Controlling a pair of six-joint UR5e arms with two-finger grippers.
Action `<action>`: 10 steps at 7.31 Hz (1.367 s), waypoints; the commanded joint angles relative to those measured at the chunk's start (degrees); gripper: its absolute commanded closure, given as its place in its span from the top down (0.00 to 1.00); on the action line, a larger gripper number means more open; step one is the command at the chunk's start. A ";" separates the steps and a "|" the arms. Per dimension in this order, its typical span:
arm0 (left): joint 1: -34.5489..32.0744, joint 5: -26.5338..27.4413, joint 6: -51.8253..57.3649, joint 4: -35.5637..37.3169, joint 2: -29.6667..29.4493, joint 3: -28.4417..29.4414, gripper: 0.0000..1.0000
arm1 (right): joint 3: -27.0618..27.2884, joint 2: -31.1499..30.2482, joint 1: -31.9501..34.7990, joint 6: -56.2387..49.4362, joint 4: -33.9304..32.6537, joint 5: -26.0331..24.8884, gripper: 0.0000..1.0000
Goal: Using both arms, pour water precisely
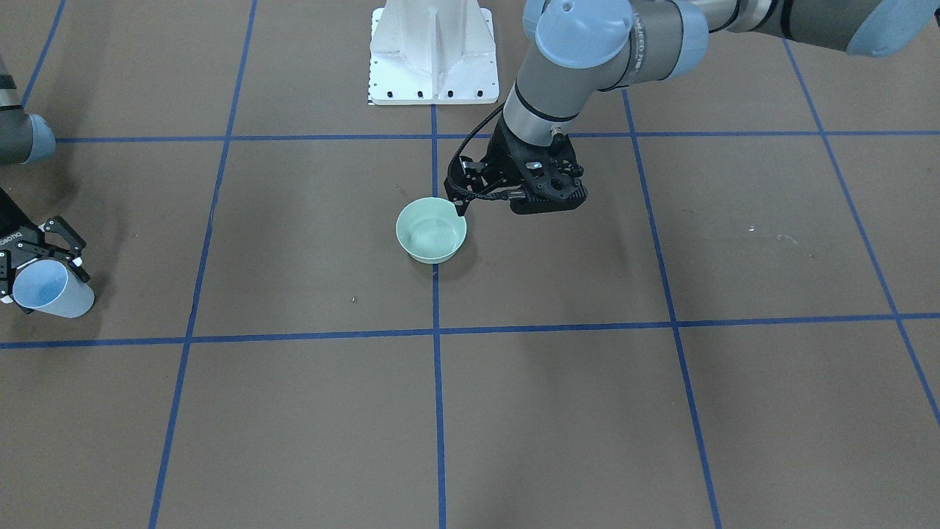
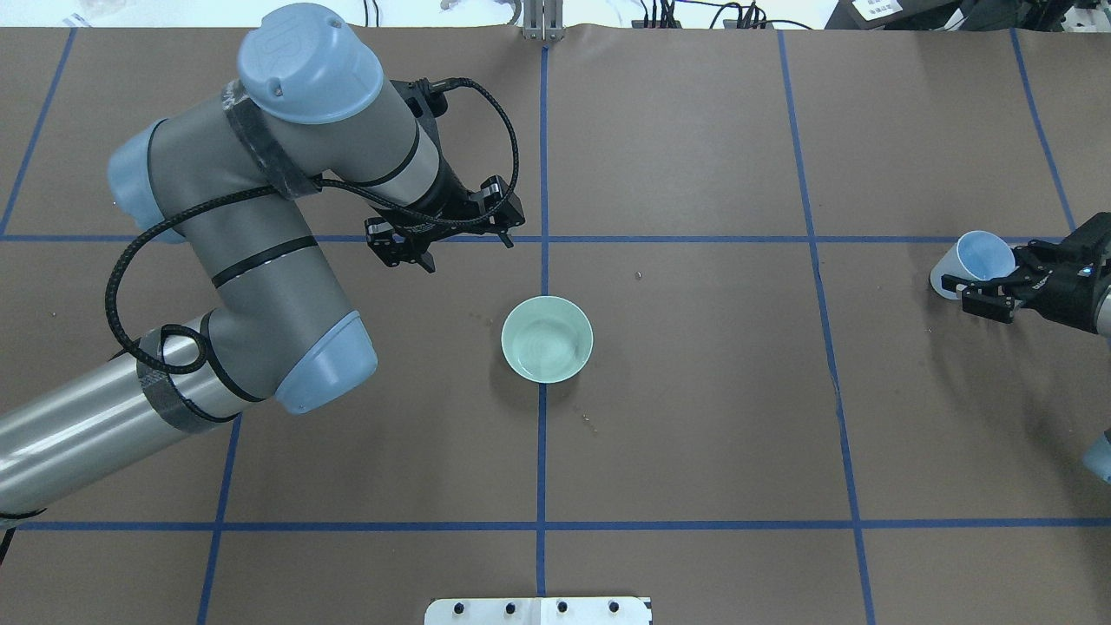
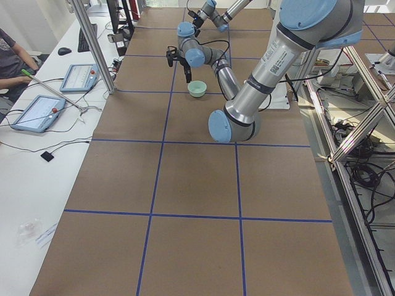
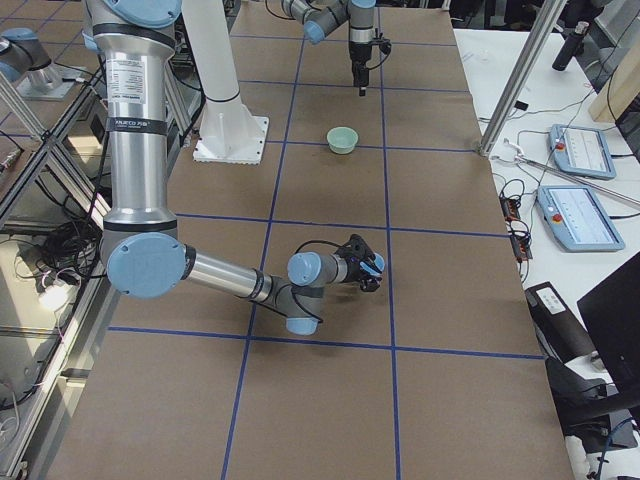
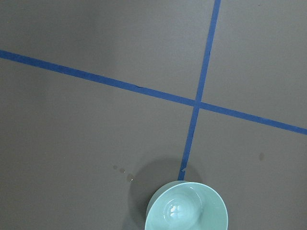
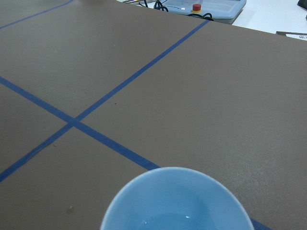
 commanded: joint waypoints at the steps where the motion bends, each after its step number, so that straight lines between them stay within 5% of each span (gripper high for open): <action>1: -0.09 0.00 -0.01 0.00 0.00 -0.12 0.99 | 0.10 0.02 0.00 -0.07 0.06 0.00 0.62; 3: -1.66 -0.35 0.17 0.00 0.00 -1.43 0.99 | 2.38 0.28 0.09 0.01 -0.98 0.44 0.36; 6: -7.10 -2.71 0.78 0.17 0.70 -2.67 0.99 | 19.91 1.24 0.09 0.01 -22.53 1.41 0.34; 10: -22.81 -13.51 31.98 -0.35 22.71 -8.03 0.99 | 35.66 10.72 -6.38 -0.08 -52.95 -1.47 0.34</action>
